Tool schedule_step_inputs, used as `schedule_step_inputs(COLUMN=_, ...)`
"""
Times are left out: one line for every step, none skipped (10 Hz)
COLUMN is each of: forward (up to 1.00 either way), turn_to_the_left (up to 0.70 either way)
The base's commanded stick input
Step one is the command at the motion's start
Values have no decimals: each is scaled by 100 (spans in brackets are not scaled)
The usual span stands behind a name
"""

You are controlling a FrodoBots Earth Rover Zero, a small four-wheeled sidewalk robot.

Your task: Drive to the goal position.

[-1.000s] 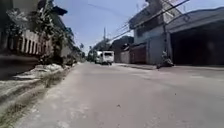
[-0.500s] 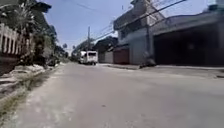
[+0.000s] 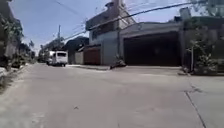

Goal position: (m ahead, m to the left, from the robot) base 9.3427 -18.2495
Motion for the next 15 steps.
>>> schedule_step_inputs(forward=0, turn_to_the_left=-100)
schedule_step_inputs(forward=0, turn_to_the_left=-100)
schedule_step_inputs(forward=0, turn_to_the_left=-100)
schedule_step_inputs(forward=0, turn_to_the_left=-100)
schedule_step_inputs(forward=0, turn_to_the_left=-100)
schedule_step_inputs(forward=0, turn_to_the_left=-100)
schedule_step_inputs(forward=0, turn_to_the_left=-100)
schedule_step_inputs(forward=0, turn_to_the_left=-100)
schedule_step_inputs(forward=0, turn_to_the_left=-100)
schedule_step_inputs(forward=0, turn_to_the_left=-100)
schedule_step_inputs(forward=0, turn_to_the_left=-100)
schedule_step_inputs(forward=0, turn_to_the_left=-100)
schedule_step_inputs(forward=0, turn_to_the_left=-100)
schedule_step_inputs(forward=0, turn_to_the_left=-100)
schedule_step_inputs(forward=0, turn_to_the_left=-100)
